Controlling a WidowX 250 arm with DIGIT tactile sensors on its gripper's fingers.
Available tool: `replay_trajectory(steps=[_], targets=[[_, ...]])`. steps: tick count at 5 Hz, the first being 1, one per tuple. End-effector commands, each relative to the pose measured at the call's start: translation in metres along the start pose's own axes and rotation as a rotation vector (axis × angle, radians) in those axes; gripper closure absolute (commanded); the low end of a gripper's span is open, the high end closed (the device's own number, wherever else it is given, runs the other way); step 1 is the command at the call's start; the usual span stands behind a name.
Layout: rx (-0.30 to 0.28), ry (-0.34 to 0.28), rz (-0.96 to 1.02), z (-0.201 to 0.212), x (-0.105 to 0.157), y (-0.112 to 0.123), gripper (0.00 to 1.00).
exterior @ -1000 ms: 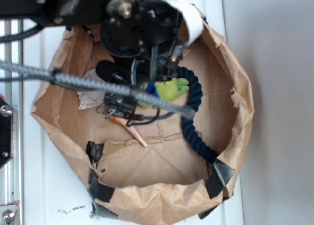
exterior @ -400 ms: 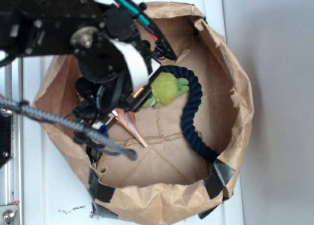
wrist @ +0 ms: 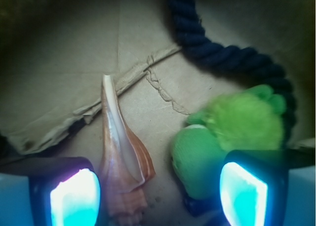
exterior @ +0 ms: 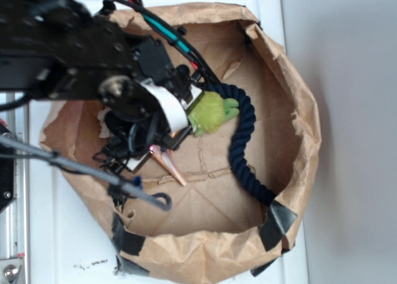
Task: Grab the shell.
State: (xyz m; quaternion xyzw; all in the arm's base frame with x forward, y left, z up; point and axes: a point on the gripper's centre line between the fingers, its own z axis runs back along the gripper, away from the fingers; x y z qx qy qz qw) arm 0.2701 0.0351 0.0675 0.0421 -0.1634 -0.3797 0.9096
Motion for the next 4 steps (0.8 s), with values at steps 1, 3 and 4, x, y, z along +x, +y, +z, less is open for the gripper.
replay_trajectory(steps=[1,3,4], targets=[[0.007,0.012,-0.035,-0.007,0.008,-0.002,0.0],[-0.022,0.026,-0.052,-0.003,-0.003,-0.015,0.0],[-0.044,0.007,-0.059,0.007,-0.003,-0.01,0.0]])
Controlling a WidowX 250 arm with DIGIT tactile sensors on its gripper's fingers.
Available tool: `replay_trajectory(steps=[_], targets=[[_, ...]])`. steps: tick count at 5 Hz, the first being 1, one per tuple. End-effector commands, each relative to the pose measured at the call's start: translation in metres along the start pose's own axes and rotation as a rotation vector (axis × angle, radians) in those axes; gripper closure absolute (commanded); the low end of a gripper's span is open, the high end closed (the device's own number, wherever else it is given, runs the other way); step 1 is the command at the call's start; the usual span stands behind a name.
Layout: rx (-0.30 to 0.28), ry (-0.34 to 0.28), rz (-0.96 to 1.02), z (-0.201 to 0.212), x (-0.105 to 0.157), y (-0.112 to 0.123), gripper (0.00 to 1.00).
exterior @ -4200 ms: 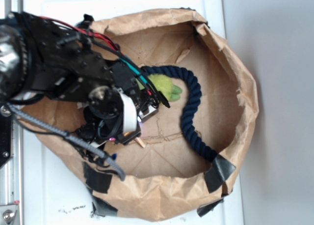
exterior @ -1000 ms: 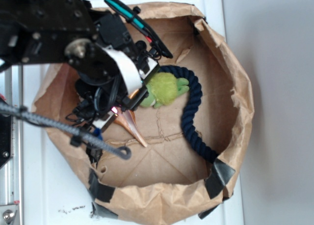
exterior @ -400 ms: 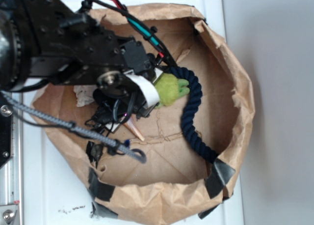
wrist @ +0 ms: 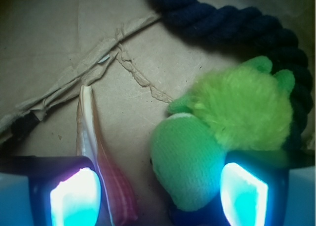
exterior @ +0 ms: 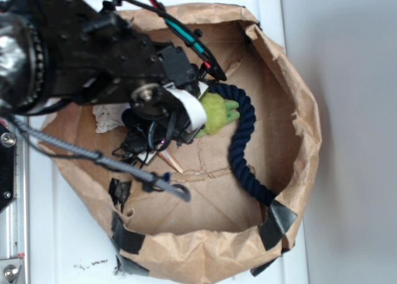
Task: Grab the shell.
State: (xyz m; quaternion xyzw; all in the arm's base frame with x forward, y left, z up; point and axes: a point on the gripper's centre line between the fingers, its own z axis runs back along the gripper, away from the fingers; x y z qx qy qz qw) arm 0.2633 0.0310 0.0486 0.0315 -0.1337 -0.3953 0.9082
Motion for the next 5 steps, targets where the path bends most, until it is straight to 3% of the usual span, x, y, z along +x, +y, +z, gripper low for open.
replay_trajectory(steps=[1,3,5], targets=[[-0.009,-0.054,-0.024,0.04,0.0,0.007,0.0],[-0.035,-0.079,-0.038,0.052,-0.005,0.011,0.0],[-0.005,-0.036,-0.074,0.025,0.002,0.005,0.0]])
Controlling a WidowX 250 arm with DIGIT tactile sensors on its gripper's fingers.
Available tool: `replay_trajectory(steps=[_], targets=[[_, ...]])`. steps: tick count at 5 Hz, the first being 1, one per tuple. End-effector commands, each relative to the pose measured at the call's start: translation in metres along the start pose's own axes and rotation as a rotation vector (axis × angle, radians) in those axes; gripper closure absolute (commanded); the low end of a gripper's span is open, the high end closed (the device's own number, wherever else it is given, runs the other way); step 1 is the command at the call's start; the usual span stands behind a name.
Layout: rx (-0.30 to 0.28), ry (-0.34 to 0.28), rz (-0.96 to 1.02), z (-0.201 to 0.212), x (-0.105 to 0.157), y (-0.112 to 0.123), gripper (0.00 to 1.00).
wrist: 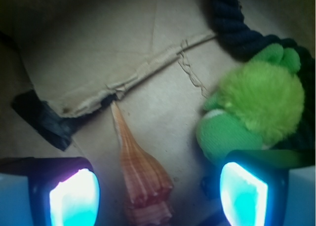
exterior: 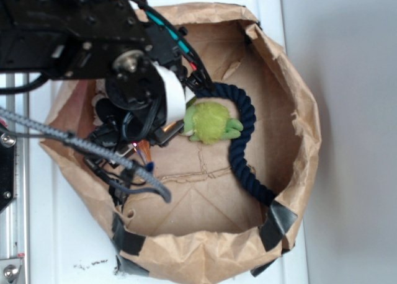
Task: Grab the shell.
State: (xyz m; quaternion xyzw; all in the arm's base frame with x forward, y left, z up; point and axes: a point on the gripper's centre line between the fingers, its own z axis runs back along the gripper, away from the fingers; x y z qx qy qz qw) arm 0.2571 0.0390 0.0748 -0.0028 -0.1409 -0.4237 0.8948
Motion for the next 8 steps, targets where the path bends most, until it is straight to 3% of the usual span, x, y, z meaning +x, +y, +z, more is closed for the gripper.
replay_trajectory(steps=[1,2,3,4,5,6,8], targets=[[0.053,0.028,-0.056,-0.011,0.005,-0.009,0.0],[0.043,0.056,-0.091,-0.018,-0.008,-0.04,0.0],[0.046,0.087,-0.123,-0.028,-0.012,-0.046,0.0],[0.03,0.076,-0.135,-0.023,-0.013,-0.05,0.0],[0.025,0.072,-0.128,-0.024,-0.014,-0.05,0.37],[0.021,0.064,-0.115,-0.024,-0.013,-0.05,1.0],[0.007,0.054,-0.099,-0.025,-0.013,-0.051,1.0]])
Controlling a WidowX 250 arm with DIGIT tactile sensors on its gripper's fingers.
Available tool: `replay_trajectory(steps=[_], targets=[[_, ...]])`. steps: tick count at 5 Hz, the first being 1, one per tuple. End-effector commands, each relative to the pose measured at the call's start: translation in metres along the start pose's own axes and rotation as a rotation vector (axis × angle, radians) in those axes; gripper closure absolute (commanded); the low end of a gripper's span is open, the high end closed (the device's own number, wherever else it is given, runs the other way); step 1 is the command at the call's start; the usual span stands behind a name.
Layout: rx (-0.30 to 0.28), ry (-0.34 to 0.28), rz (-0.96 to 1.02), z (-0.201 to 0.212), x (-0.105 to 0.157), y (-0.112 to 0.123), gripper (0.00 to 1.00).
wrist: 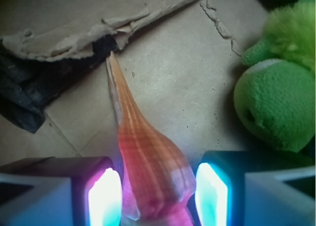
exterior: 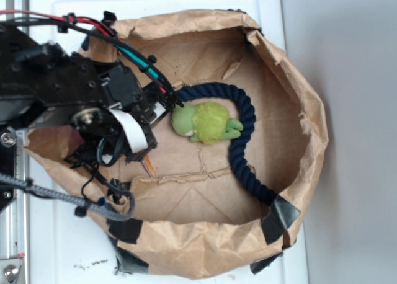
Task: Grab the shell.
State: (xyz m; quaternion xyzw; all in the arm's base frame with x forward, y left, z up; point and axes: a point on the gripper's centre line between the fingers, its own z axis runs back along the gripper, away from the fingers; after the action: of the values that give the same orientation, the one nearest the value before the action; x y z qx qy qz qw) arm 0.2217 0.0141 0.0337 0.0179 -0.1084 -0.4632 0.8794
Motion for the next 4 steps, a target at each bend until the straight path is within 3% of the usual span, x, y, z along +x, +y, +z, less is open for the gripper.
replay_trajectory(steps=[1,3,4], targets=[[0.015,-0.03,0.015,0.01,0.0,-0.004,1.0],[0.013,-0.128,0.291,0.094,-0.003,0.048,1.0],[0.094,-0.102,0.512,0.135,0.009,0.062,1.0]])
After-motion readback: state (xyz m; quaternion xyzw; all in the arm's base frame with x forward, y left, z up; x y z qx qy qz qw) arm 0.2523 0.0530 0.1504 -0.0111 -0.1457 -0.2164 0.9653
